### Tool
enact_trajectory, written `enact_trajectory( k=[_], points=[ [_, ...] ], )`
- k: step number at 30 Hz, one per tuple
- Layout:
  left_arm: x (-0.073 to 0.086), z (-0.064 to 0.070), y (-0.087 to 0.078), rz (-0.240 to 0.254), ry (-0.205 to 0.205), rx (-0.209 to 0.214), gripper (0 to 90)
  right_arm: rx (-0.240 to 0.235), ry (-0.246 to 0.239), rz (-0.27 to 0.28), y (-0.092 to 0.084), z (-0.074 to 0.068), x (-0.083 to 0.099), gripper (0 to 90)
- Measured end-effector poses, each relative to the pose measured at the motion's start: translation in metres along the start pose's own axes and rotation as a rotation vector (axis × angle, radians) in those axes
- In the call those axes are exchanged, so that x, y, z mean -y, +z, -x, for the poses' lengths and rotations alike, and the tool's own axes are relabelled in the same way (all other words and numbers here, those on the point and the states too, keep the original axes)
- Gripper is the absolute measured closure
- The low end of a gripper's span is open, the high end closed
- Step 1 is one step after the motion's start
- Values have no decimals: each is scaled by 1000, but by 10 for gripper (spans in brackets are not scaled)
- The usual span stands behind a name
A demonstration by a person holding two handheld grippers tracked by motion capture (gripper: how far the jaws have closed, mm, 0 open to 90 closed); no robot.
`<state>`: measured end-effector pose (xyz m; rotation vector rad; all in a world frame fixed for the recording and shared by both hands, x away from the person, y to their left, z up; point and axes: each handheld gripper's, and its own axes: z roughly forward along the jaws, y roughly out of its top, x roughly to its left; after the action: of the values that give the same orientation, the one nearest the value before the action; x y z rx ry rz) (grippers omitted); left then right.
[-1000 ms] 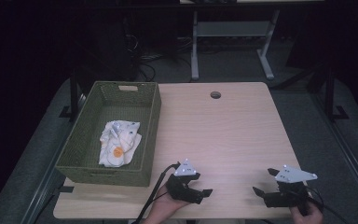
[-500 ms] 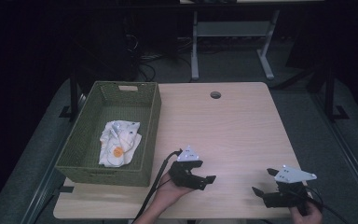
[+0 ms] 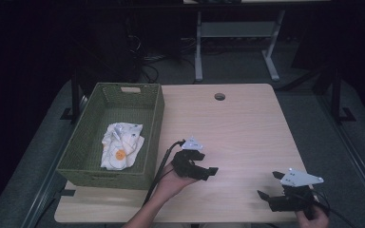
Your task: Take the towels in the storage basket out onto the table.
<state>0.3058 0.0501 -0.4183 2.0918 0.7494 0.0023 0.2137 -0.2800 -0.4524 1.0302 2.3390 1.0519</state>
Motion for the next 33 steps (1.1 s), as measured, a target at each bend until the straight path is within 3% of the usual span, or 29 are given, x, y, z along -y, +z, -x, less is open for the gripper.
enact_trajectory(
  k=[7,12,23,29,33],
  points=[
    [-14,-6,-15,41,-27,71,267,-1,-1,0,0,-1,0,140],
    [-21,-15,-28,29,-26,140,267,-4,-10,-2,0,-2,-1,139],
    [-38,-18,-62,10,49,167,266,-3,-19,0,0,-3,-2,139],
    [-47,-32,-77,7,29,177,266,-1,-20,-5,0,-4,-2,139],
    [-50,-39,-87,30,4,195,268,-3,-27,-2,0,-3,-2,139]
  ],
)
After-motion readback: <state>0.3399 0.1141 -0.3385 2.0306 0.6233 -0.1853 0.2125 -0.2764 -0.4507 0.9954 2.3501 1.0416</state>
